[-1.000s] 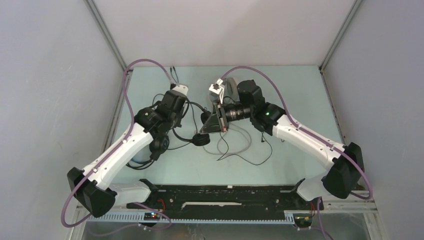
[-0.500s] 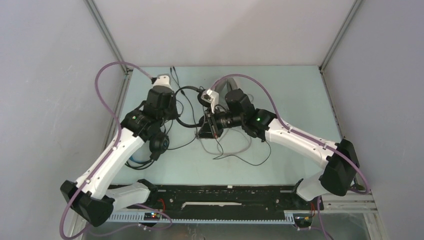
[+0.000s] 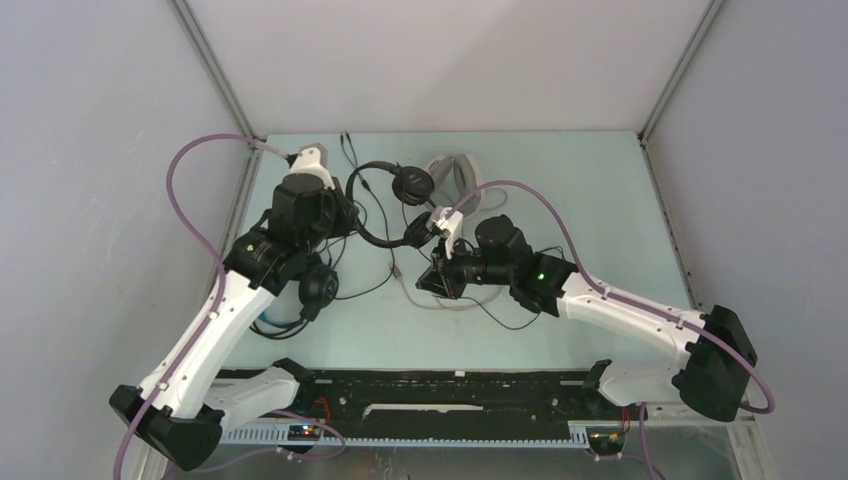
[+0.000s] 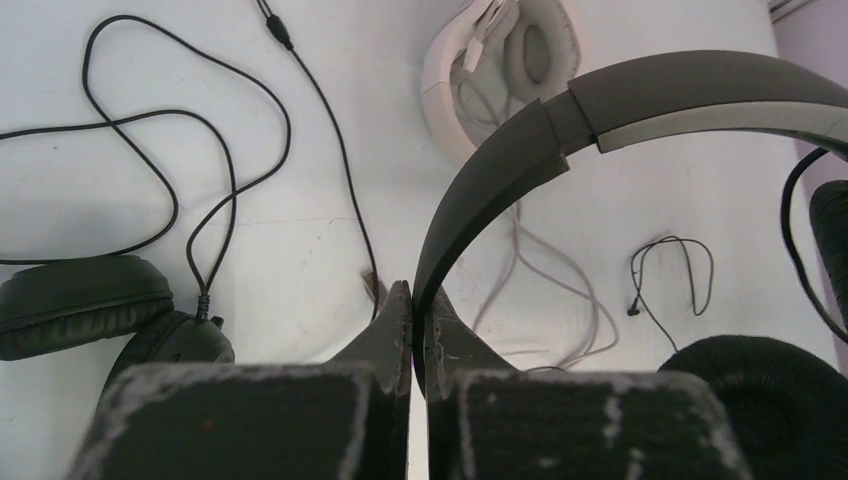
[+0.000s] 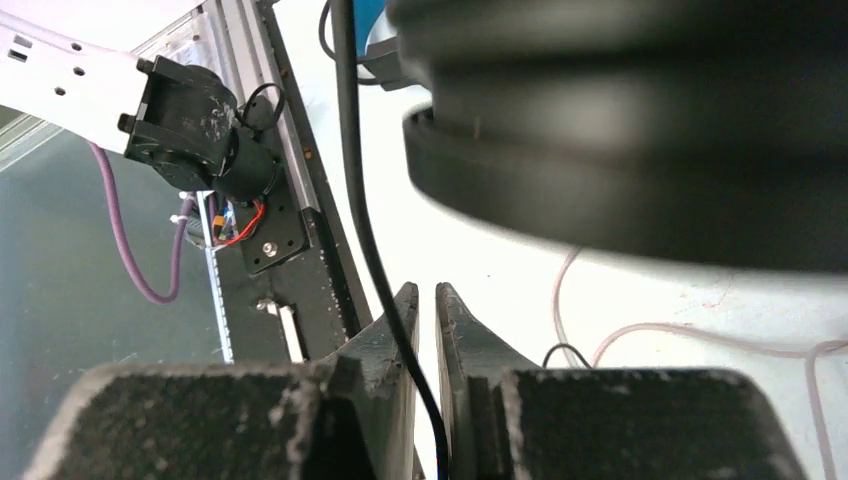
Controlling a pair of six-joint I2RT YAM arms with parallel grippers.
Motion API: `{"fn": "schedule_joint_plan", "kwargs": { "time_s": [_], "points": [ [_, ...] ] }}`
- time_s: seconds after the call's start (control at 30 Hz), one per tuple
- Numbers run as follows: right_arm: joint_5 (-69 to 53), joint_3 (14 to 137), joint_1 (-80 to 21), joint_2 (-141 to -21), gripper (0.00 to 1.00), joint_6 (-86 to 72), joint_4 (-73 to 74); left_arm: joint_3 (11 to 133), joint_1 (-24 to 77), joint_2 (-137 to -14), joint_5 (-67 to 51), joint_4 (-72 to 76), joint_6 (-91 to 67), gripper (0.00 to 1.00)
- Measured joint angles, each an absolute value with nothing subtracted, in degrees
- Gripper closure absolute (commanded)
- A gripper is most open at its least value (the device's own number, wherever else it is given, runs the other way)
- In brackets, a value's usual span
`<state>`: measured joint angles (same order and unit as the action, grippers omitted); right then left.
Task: Wrap the headphones
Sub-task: Wrap the headphones cable around the headphones.
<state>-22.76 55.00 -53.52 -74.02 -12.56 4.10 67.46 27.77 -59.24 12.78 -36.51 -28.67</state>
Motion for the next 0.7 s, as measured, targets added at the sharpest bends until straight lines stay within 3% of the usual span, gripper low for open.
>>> {"fn": "schedule_joint_plan", "kwargs": {
  "time_s": [0.17,0.57,0.7],
  "points": [
    [-21.3,50.8,-53.5,-71.7,1.00,-11.0,-1.3,67.5,27.5,-57.6,11.3,-35.1,-30.6,1.00],
    [-18.9,45.4,-54.4,-70.6,1.00,-8.3,-9.7,64.8,24.6,-53.5,7.1,-31.4,-36.9,1.00],
    [-16.9,45.2,-54.4,-70.3,0.87,-7.0,-11.4,64.8,24.3,-53.5,5.9,-30.5,-38.0,1.00]
  ]
}}
